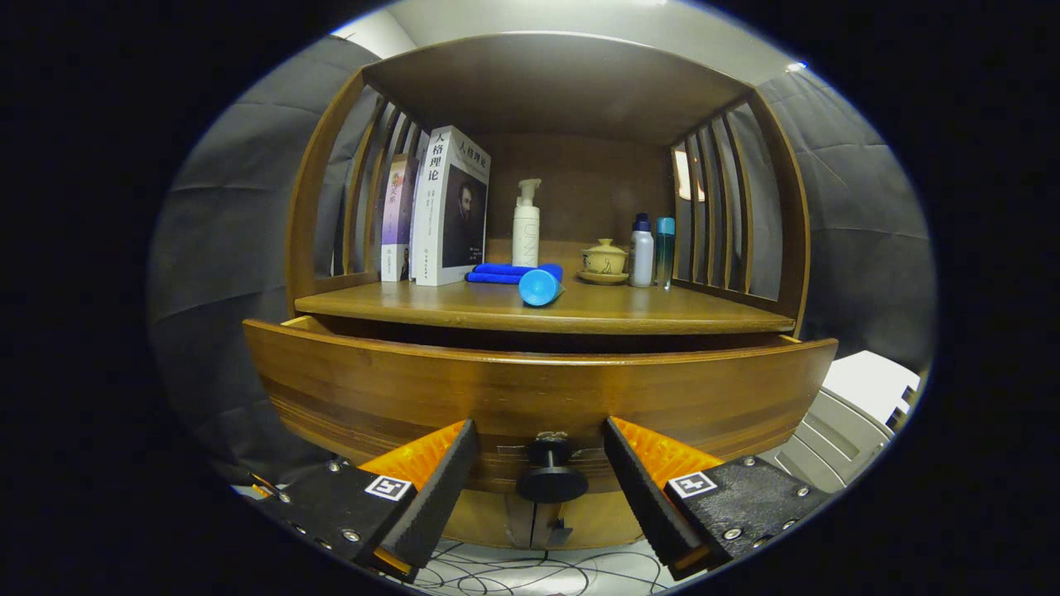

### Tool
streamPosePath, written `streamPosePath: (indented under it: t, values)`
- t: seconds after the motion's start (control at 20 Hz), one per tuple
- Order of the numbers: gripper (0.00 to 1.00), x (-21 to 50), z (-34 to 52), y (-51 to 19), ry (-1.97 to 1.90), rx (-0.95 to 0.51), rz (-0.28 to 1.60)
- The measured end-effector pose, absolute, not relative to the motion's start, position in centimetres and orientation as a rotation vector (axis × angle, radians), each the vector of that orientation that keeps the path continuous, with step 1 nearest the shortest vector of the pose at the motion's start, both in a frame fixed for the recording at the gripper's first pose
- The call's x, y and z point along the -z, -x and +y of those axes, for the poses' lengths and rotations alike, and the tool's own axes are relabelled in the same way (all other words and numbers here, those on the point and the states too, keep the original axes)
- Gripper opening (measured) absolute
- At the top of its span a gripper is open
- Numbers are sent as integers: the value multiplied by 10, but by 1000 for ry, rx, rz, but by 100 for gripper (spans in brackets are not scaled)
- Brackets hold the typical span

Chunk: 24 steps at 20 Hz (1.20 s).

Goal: Pull open the drawer, take out the items inside it, and place them on the countertop above the cabinet.

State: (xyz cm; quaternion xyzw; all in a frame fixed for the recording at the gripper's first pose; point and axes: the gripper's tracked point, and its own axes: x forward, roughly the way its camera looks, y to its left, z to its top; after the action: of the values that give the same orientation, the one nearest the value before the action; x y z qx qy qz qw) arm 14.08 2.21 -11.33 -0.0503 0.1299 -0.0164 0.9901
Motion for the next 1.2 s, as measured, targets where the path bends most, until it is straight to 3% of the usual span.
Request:
streamPosePath:
  t: [0.7,0.95,1.2]
  values:
    - [97,139,25,-190,17,46,328]
    - [96,138,23,-183,49,35,339]
    - [95,90,17,-138,-1,1,237]
